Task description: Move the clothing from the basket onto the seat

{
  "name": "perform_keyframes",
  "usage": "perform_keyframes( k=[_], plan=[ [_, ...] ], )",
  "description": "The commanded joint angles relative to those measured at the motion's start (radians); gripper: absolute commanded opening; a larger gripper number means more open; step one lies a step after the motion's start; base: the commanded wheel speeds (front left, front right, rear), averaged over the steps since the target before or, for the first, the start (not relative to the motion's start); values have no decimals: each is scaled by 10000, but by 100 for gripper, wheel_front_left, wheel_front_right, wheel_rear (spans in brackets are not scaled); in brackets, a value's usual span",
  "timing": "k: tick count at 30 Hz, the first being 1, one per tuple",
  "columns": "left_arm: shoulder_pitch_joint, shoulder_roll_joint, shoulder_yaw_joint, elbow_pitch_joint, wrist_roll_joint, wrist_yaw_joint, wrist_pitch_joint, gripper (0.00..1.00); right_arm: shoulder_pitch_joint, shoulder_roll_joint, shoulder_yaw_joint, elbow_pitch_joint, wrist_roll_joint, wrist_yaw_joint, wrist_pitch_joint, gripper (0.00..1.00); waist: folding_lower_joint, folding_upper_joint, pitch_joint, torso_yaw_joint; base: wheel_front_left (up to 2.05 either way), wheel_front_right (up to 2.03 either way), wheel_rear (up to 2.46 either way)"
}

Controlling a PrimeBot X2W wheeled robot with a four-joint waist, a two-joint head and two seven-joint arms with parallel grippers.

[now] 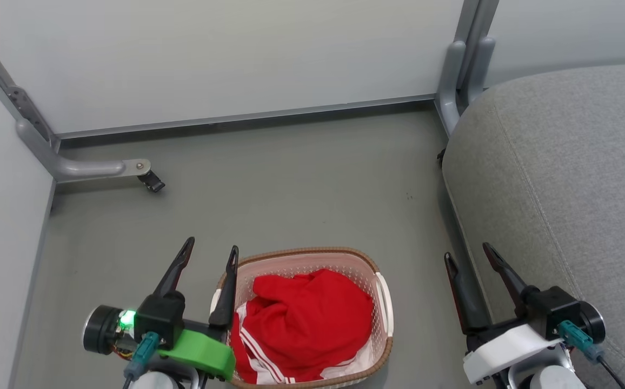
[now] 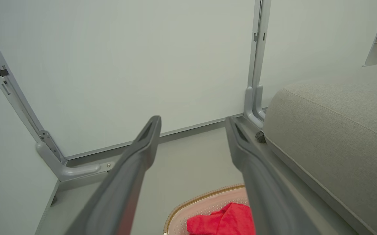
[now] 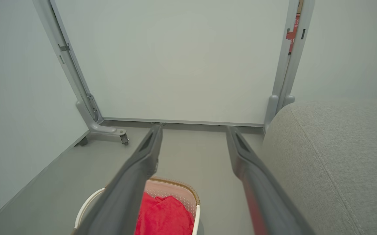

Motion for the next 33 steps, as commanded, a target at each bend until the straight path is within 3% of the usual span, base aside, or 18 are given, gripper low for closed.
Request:
perform_keyframes(
  k=[1,8,19,33],
  plan=[
    [-319,140,-71,99,27,-44,-6,100,-154,-55,-10,-64,-84,-3,-46,100,0,-1,234,-155,0,0,0],
    [-1416,668,-807,871,71,-80,-6,100,-695,-52,164,-290,-220,-3,-35,100,0,-1,1134,-664,0,0,0],
    [-3743,1851,-2903,2494,-485,-84,-6,100,-2026,-46,451,-774,-295,-3,-35,100,0,-1,3216,-1595,0,0,0],
    [-6385,2725,-5586,4828,-1217,-75,-5,100,-3506,-41,740,-1397,-138,-3,-35,100,0,-1,5682,-2334,0,0,0]
  ],
)
